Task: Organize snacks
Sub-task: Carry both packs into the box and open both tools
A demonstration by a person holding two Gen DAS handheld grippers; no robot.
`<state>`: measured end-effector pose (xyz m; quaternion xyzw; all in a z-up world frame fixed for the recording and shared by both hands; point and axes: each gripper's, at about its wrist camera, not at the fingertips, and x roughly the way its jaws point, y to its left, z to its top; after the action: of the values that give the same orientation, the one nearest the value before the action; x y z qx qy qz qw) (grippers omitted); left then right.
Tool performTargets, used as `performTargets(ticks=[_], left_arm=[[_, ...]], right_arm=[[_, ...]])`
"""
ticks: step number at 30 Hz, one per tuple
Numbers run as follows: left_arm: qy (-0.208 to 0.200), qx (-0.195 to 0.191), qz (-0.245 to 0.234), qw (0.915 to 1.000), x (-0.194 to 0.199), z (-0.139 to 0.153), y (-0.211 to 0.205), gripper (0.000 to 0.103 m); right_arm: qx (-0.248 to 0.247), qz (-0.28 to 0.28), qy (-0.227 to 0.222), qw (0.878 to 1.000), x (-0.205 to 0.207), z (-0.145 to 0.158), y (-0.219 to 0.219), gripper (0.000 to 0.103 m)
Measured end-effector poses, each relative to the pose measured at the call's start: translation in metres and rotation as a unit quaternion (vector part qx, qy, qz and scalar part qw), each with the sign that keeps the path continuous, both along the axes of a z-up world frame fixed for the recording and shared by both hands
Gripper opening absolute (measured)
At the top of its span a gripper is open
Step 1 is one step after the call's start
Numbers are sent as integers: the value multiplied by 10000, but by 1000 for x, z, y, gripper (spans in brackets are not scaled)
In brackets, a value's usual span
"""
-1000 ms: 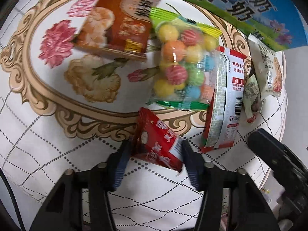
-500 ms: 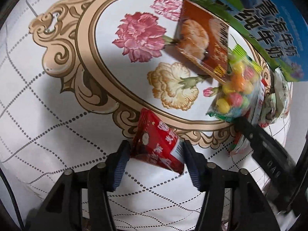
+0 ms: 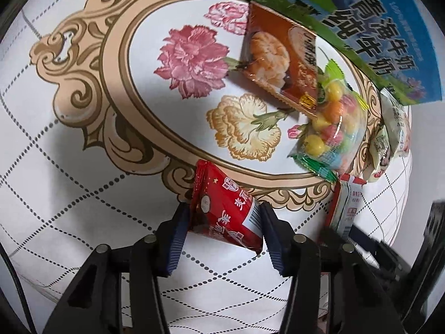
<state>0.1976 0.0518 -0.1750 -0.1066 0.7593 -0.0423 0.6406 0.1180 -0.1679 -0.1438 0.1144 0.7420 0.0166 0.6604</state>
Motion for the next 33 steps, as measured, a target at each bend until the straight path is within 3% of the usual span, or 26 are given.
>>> performTargets(ticks=[3,5,11,20,27,31,33], left_arm=[[-81,126,-146,9998,-1,8,-4,48],[-87,157,-190,9997,3,15,-9,48],[-136,28,-277,9995,-20,38,-17,48],[-680,-353,-317,9966,-16,115,-35,48],[-1266,-685,-460,9885,51,176,-40,48],[-1521,-436,-599,9856,113,200,-39,48],[-1438,-338,-612,9871,143,194,-36,48]], right_arm=[[-97,102,-97,9999,8,-5,4,68],[-231,271,-198,9992,9,-4,10,55],[-47,253,-276,9993,-4,9,31,46],[655,244,-907,9934,14,86,28,46],[1401,157,-1580,9773,78,162,15,46],[1454,289,-1975,9690,127,199,14,46],[1387,352,-2099,9672,153,206,19,46]])
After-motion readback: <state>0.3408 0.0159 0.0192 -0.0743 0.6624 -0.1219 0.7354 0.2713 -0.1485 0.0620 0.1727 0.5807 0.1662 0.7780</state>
